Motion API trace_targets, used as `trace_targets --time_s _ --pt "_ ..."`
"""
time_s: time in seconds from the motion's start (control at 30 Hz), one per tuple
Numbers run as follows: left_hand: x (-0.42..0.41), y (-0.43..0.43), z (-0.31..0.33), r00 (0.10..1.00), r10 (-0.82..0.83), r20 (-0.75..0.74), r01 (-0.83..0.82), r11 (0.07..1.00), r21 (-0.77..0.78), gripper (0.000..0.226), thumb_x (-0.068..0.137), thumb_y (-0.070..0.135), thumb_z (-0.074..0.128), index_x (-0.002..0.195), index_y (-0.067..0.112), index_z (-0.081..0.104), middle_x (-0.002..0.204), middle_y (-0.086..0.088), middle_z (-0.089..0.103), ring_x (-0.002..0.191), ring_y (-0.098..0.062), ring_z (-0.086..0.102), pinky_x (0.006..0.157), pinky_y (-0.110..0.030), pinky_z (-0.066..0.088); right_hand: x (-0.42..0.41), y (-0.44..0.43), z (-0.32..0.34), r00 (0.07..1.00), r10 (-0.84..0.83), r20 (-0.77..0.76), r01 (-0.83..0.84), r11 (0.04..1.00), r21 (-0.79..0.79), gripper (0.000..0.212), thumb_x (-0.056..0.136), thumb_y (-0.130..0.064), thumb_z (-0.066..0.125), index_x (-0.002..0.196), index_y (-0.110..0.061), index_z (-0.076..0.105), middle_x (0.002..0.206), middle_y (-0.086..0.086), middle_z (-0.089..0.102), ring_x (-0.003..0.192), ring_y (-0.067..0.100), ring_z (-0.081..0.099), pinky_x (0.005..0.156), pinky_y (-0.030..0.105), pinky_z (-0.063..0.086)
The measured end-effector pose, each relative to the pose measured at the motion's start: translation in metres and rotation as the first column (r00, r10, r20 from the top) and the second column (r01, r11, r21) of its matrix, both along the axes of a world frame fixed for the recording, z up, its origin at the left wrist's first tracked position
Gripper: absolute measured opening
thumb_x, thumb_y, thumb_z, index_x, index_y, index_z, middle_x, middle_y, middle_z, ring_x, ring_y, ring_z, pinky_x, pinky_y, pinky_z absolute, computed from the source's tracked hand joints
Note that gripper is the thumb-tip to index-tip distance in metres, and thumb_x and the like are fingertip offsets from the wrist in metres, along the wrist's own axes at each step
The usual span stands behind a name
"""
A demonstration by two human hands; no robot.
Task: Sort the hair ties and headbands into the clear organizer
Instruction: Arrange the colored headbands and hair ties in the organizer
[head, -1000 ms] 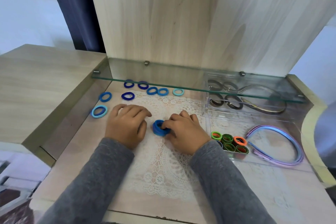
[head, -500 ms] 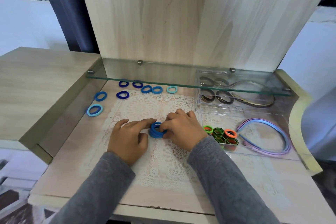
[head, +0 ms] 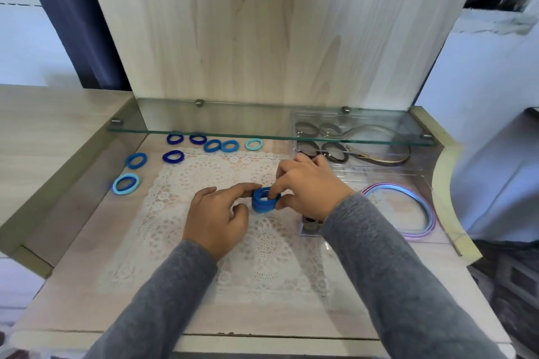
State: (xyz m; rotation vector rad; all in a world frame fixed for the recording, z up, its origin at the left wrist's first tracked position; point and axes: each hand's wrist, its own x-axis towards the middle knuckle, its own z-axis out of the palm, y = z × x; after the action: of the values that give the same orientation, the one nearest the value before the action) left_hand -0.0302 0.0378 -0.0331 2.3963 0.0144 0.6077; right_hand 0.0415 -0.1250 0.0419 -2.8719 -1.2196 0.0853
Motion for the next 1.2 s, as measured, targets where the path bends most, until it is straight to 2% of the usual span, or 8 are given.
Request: trace_targets --time_s 0.1,0.23,0.33,0.43,0.6,0.77,0.97,1.2 --pt "0.012 -0.020 0.010 0.999 -0.032 -0.028 0.031 0.999 -0.010 0.050 0.075 0.018 0.039 0.115 0.033 0.066 0.104 0.018 0.070 0.084 0.024 0.045 0.098 -0.035 0.036 0.004 -0.022 0.008 0.999 -0.037 0.030 0.038 0.999 -0.010 0.025 0.088 -0.039 0.059 0.113 -0.043 0.063 0.112 -0.009 0.048 0.111 0.016 0.035 0.093 0.041 0.025" --pt "0.025 -0.039 0.017 0.997 -0.055 -0.050 0.056 0.998 0.004 0.051 0.076 0.020 0.038 0.117 0.036 0.064 0.104 0.017 0.070 0.074 0.017 0.048 0.100 -0.034 0.035 0.010 -0.044 0.014 0.993 -0.088 0.077 0.088 0.996 -0.003 0.024 0.090 -0.041 0.057 0.113 -0.044 0.063 0.114 -0.010 0.047 0.112 0.016 0.034 0.094 0.041 0.026" --pt "0.035 -0.051 0.017 0.994 -0.093 -0.052 0.093 0.996 -0.004 0.053 0.075 0.020 0.037 0.119 0.035 0.064 0.104 0.015 0.071 0.076 0.020 0.046 0.100 -0.035 0.036 0.015 -0.058 0.014 0.985 -0.114 0.128 0.115 0.993 -0.003 0.024 0.090 -0.042 0.056 0.112 -0.045 0.063 0.112 -0.010 0.048 0.110 0.016 0.036 0.088 0.037 0.025" --pt "0.043 -0.058 0.014 0.991 -0.120 -0.057 0.119 0.993 -0.011 0.055 0.075 0.019 0.037 0.120 0.036 0.062 0.098 0.014 0.071 0.069 0.010 0.049 0.099 -0.036 0.038 0.019 -0.068 0.009 0.976 -0.117 0.184 0.121 0.993 -0.008 0.024 0.089 -0.043 0.057 0.112 -0.044 0.063 0.109 -0.010 0.048 0.108 0.017 0.037 0.081 0.035 0.021" --pt "0.054 -0.062 0.002 0.985 -0.166 -0.034 0.167 0.986 0.017 0.055 0.077 0.017 0.038 0.124 0.035 0.060 0.104 0.012 0.070 0.082 0.019 0.047 0.102 -0.037 0.034 0.024 -0.075 -0.001 0.966 -0.118 0.232 0.121 0.993 0.002 0.023 0.087 -0.041 0.059 0.110 -0.042 0.065 0.107 -0.009 0.050 0.104 0.018 0.040 0.082 0.037 0.025" --pt "0.062 -0.057 -0.009 0.984 -0.179 -0.025 0.180 0.979 0.098 0.052 0.082 0.018 0.038 0.126 0.038 0.056 0.120 0.020 0.063 0.111 0.003 0.054 0.112 -0.031 0.015 0.031 -0.075 -0.008 0.972 -0.122 0.202 0.127 0.992 -0.011 0.026 0.087 -0.042 0.058 0.112 -0.044 0.064 0.110 -0.009 0.052 0.107 0.019 0.038 0.081 0.035 0.023" --pt "0.063 -0.050 -0.020 0.978 -0.200 0.062 0.189 0.970 0.155 0.047 0.084 0.022 0.033 0.122 0.035 0.057 0.119 0.016 0.064 0.115 -0.002 0.054 0.111 -0.040 0.023 0.037 -0.070 -0.010 0.989 -0.110 0.103 0.117 0.991 -0.059 0.027 0.090 -0.040 0.056 0.116 -0.044 0.062 0.117 -0.008 0.050 0.113 0.019 0.035 0.095 0.037 0.029" --pt "0.064 -0.049 -0.024 0.975 -0.211 0.067 0.197 0.966 0.169 0.047 0.082 0.021 0.033 0.122 0.034 0.056 0.118 0.013 0.064 0.116 -0.003 0.053 0.110 -0.035 0.022 0.044 -0.060 -0.006 0.994 -0.103 0.039 0.107 0.985 -0.132 0.028 0.090 -0.036 0.058 0.117 -0.039 0.063 0.122 -0.004 0.050 0.116 0.020 0.036 0.097 0.039 0.033"
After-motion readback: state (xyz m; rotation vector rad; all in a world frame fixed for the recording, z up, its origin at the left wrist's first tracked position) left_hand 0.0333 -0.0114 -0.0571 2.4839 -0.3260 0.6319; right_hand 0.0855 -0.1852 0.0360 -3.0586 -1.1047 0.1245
